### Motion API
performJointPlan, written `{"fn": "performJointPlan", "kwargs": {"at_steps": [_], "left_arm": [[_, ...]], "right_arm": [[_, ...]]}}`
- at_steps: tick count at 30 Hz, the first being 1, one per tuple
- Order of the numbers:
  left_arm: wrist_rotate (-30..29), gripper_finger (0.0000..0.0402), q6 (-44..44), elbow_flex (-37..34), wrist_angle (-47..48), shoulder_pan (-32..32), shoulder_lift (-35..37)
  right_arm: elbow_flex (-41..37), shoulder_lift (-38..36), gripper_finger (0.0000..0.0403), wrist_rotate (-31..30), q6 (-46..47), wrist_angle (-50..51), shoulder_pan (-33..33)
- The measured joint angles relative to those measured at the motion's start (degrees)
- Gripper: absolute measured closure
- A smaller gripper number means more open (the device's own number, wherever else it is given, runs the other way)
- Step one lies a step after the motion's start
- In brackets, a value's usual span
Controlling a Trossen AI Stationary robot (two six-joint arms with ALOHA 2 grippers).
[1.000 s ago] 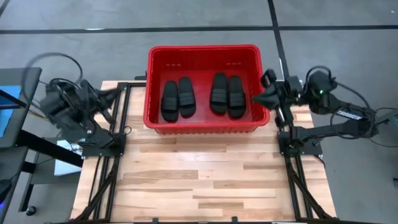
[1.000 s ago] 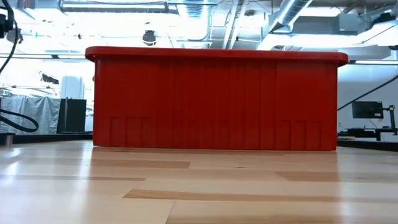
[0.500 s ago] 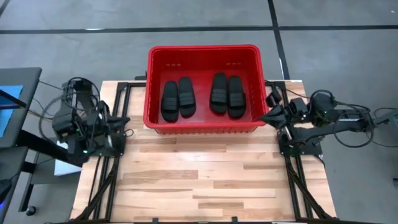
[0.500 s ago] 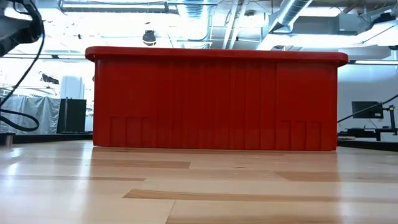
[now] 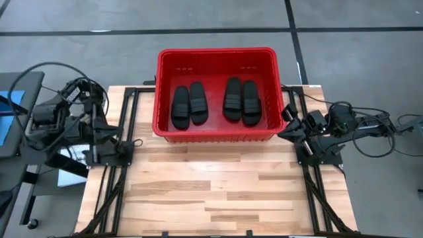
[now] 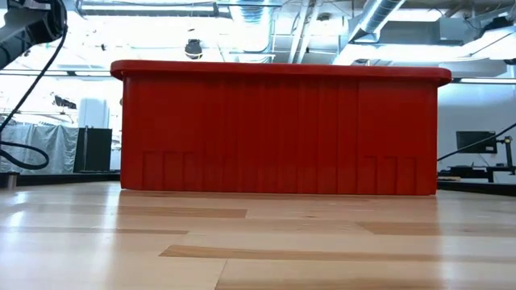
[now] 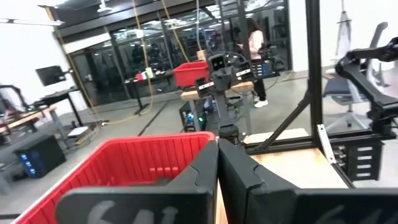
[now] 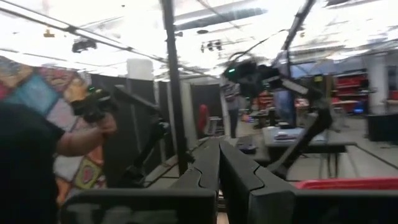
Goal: Pick and place slides into bin
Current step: Return to Home Position
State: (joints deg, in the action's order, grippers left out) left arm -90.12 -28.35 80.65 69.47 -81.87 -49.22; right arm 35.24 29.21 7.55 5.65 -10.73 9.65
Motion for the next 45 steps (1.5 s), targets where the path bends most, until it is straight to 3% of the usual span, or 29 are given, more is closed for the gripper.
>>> {"fn": "performJointPlan", "kwargs": {"at_steps": [6, 12, 17, 19, 23, 25, 28, 31, 33, 36, 40, 45], "left_arm": [[0.0, 0.0401, 3.2, 3.8, 0.0, -3.9, -1.4], [0.0, 0.0401, 6.5, 8.9, -0.5, -5.4, -6.2], [0.2, 0.0401, -2.9, 10.3, -1.6, -5.4, -8.9], [2.9, 0.0401, -7.5, 10.4, -3.0, -5.4, -10.1], [19.0, 0.0401, -16.5, 10.3, -10.9, -5.4, -11.9], [25.3, 0.0401, -15.3, 10.3, -19.8, -5.4, -12.9], [35.1, 0.0401, 5.0, 10.3, -38.5, -3.8, -14.3], [58.2, 0.0401, 30.3, 10.4, -54.1, 2.1, -15.0], [70.8, 0.0401, 37.3, 10.4, -52.7, 8.5, -14.3], [78.8, 0.0401, 39.1, 10.3, -40.4, 19.4, -11.8], [91.6, 0.0401, 44.3, 10.3, -35.3, 37.1, -8.4], [105.5, 0.0401, 41.4, 7.6, -28.7, 59.2, -2.2]], "right_arm": [[0.0, -0.2, 0.0403, 5.8, 1.2, 0.5, -0.9], [0.0, -1.9, 0.0403, 6.7, 3.0, 4.9, -2.5], [0.0, -2.8, 0.0403, 7.6, 2.9, 5.0, -3.5], [0.0, -3.2, 0.0403, 7.6, 2.9, 5.1, -3.8], [0.0, -3.5, 0.0403, 8.1, 3.3, 5.2, -3.7], [0.0, -3.5, 0.0403, 9.0, 4.2, 5.1, -3.7], [0.0, -3.5, 0.0403, 9.6, 6.1, 5.2, -3.7], [0.0, -3.5, 0.0403, 10.4, 7.1, 5.1, -3.7], [0.0, -3.5, 0.0403, 10.4, 7.8, 5.1, -3.7], [0.0, -3.5, 0.0403, 10.4, 7.9, 5.1, -3.7], [0.0, -3.5, 0.0403, 10.4, 8.3, 4.7, -3.7], [0.1, -3.5, 0.0403, 10.4, 5.2, 6.9, -3.7]]}}
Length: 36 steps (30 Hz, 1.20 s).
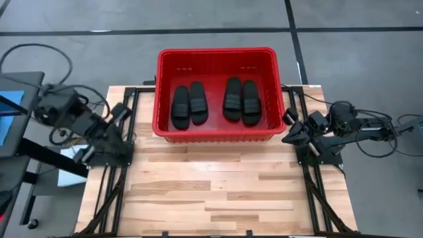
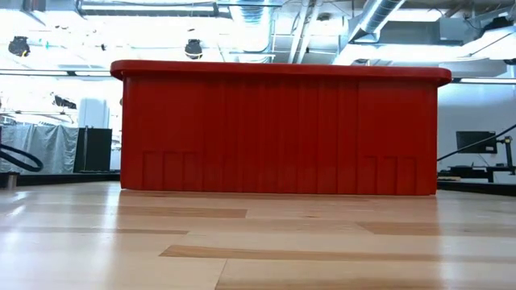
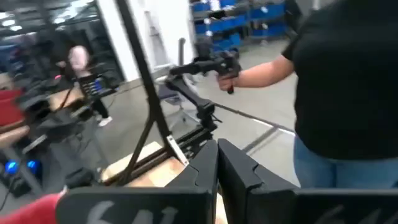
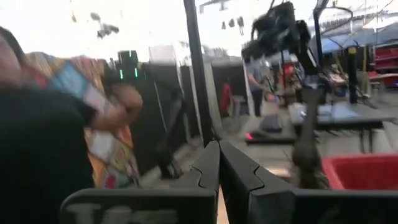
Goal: Pick and place slides into bin
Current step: Return to Home Position
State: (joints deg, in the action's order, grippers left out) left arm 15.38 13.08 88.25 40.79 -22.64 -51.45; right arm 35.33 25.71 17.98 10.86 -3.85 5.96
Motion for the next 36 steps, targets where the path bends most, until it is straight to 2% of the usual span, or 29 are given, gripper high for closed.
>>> {"fn": "performJointPlan", "kwargs": {"at_steps": [2, 5, 9, 12, 15, 19, 24, 28, 36], "left_arm": [[2.2, 0.0401, -2.7, -4.0, -1.1, 5.5, 3.2], [2.6, 0.0401, -7.9, -13.1, -5.8, 9.5, 8.5], [-0.6, 0.0401, -11.2, -28.0, -16.7, 9.8, 15.1], [-4.3, 0.0401, -12.5, -37.2, -20.9, 9.7, 20.4], [-5.6, 0.0401, -15.4, -45.1, -27.5, 9.7, 25.4], [-5.5, 0.0401, -15.0, -53.5, -33.9, 9.6, 31.8], [-6.5, 0.0401, -16.2, -58.3, -34.4, 9.6, 38.1], [-8.5, 0.0401, -20.2, -59.7, -31.5, 9.6, 41.5], [-10.5, 0.0401, -23.9, -62.5, -30.6, 9.6, 46.5]], "right_arm": [[0.0, 0.0, 0.0403, 0.0, -3.9, 4.0, 0.0], [0.0, 0.0, 0.0403, 0.0, -4.9, 8.6, 0.0], [0.0, 0.0, 0.0403, 0.0, -5.2, 10.6, -0.1], [0.0, -1.2, 0.0403, -0.1, -6.0, 13.1, -0.1], [-0.3, -3.3, 0.0403, -1.2, -6.6, 14.3, -0.1], [-3.9, -7.9, 0.0403, -1.6, -7.2, 13.2, -0.1], [-11.9, -14.7, 0.0403, -1.7, -4.5, 8.4, -0.1], [-20.4, -19.0, 0.0403, -1.7, -1.5, -0.2, -0.1], [-32.7, -24.1, 0.0403, -1.6, 3.5, -12.0, 0.0]]}}
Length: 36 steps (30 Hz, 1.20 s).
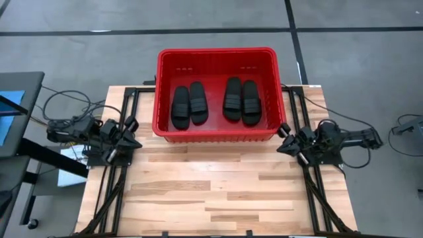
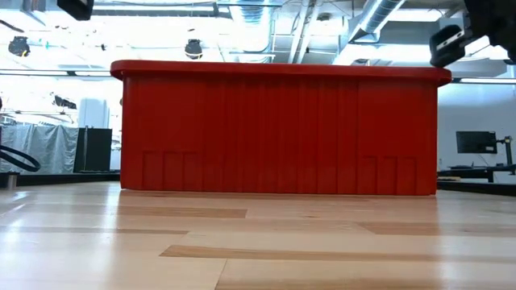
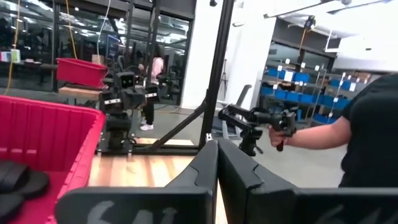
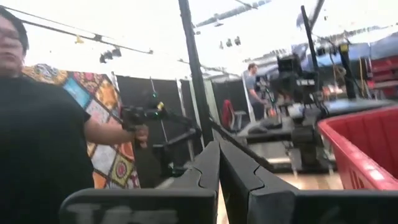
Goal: Pick and place slides into bin
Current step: Return to Home Position
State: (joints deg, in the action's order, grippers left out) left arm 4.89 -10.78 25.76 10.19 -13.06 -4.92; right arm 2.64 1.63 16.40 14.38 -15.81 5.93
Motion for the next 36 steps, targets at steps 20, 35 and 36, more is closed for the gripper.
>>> {"fn": "performJointPlan", "kwargs": {"at_steps": [20, 35, 36], "left_arm": [[-0.7, 0.0401, 1.0, -8.6, -3.8, 0.0, 2.1], [3.7, 0.0401, -9.9, -21.9, -23.0, -1.7, 2.1], [3.7, 0.0401, -10.0, -22.0, -23.3, -2.0, 2.1]], "right_arm": [[-2.4, -1.5, 0.0403, 4.8, 6.9, 0.3, 2.3], [-2.4, -1.5, 0.0403, 8.9, 8.1, 2.9, 9.4], [-2.4, -1.5, 0.0403, 8.7, 7.3, 3.9, 9.8]]}}
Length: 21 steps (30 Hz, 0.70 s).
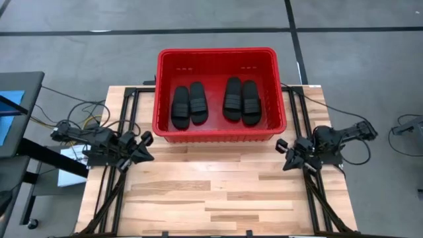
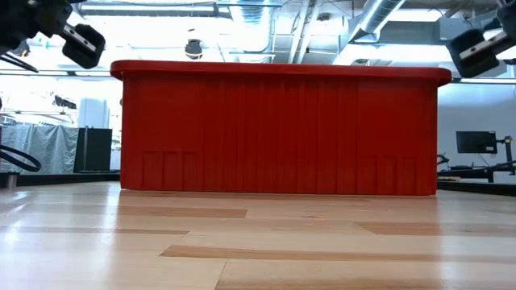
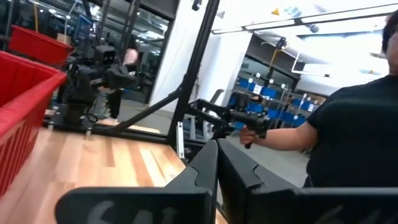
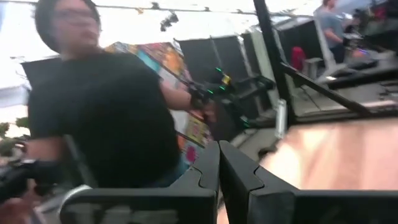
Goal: Pick and place slides into bin
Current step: Return to Home Position
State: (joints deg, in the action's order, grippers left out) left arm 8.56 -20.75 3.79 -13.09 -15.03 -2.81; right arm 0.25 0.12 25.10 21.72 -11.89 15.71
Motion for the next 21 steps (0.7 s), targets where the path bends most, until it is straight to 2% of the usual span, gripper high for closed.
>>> {"fn": "performJointPlan", "kwargs": {"at_steps": [6, 9, 13, 21], "left_arm": [[-0.5, 0.0401, -0.6, 0.0, -0.1, -0.9, 0.0], [-1.3, 0.0401, -2.9, 0.0, 0.3, -0.9, 0.0], [-1.4, 0.0401, -6.2, 0.0, 2.4, -0.9, 0.0], [-2.7, 0.0401, -6.3, 0.0, 10.1, -0.9, 0.0]], "right_arm": [[0.0, 0.0, 0.0403, -10.3, -5.1, 8.6, 1.9], [0.0, 0.0, 0.0403, -15.0, -7.1, 9.5, 2.5], [0.0, 0.2, 0.0403, -15.1, -8.1, 9.5, 3.2], [0.0, 0.2, 0.0403, -15.1, -1.8, 9.5, 5.0]]}}
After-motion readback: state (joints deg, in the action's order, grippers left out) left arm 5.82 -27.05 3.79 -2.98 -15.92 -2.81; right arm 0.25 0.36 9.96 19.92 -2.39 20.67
